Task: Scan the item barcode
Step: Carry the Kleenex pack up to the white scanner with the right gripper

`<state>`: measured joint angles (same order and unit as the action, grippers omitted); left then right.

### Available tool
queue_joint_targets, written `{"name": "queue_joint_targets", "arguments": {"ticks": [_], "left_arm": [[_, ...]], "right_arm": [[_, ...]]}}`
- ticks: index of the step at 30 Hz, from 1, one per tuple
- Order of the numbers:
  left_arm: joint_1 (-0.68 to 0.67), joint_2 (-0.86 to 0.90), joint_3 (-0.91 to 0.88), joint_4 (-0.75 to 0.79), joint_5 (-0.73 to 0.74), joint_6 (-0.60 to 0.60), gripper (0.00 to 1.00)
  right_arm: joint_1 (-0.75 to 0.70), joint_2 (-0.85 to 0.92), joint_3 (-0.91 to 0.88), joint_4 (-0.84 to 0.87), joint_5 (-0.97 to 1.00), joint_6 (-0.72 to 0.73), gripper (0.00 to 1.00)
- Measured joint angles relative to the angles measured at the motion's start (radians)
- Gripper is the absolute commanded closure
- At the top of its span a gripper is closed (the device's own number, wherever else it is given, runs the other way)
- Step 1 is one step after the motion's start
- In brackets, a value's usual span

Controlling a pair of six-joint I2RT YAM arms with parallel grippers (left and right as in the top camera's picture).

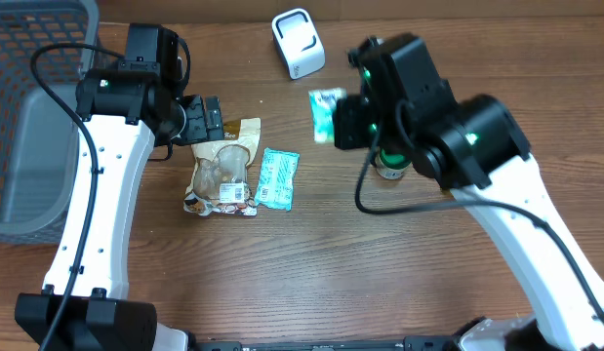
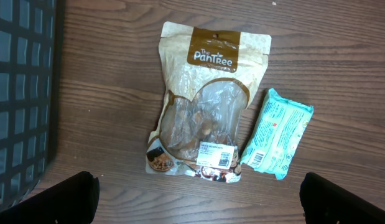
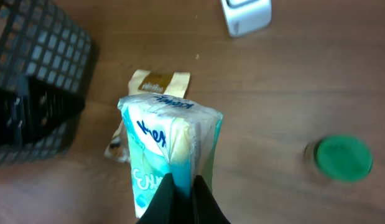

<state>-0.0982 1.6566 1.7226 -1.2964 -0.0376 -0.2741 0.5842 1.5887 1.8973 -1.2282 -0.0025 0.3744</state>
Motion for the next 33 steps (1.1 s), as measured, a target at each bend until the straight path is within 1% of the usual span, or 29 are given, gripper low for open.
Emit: {"name": "queue_joint_targets", "arguments": {"ticks": [3,10,18,20,27,30,33], "left_arm": [[0.000,0.000,0.000,0.000,0.000,0.000,0.01],[0.000,0.000,0.000,-0.001,0.000,0.000,0.01],[0.000,0.000,0.000,0.000,0.000,0.000,0.00],[0.000,0.000,0.000,0.000,0.000,0.000,0.01],[0.000,0.000,0.000,0.000,0.000,0.000,0.00],[0.000,0.000,0.000,0.001,0.000,0.000,0.00],[0.000,0.000,0.000,0.000,0.000,0.000,0.00]], "right_arm": [[0.006,0.058,0.013,0.042,0.048,-0.046,0.96],[0.033,0.206,0.013,0.214,0.256,-0.172,0.96],[0.034,0.314,0.013,0.433,0.404,-0.366,0.96],[0.034,0.341,0.013,0.511,0.437,-0.432,0.96],[0.034,0.459,0.013,0.748,0.478,-0.670,0.96],[0.031,0.512,0.013,0.827,0.483,-0.750,0.96],[0.029,0.556,0.013,0.891,0.486,-0.797,0.96]]}}
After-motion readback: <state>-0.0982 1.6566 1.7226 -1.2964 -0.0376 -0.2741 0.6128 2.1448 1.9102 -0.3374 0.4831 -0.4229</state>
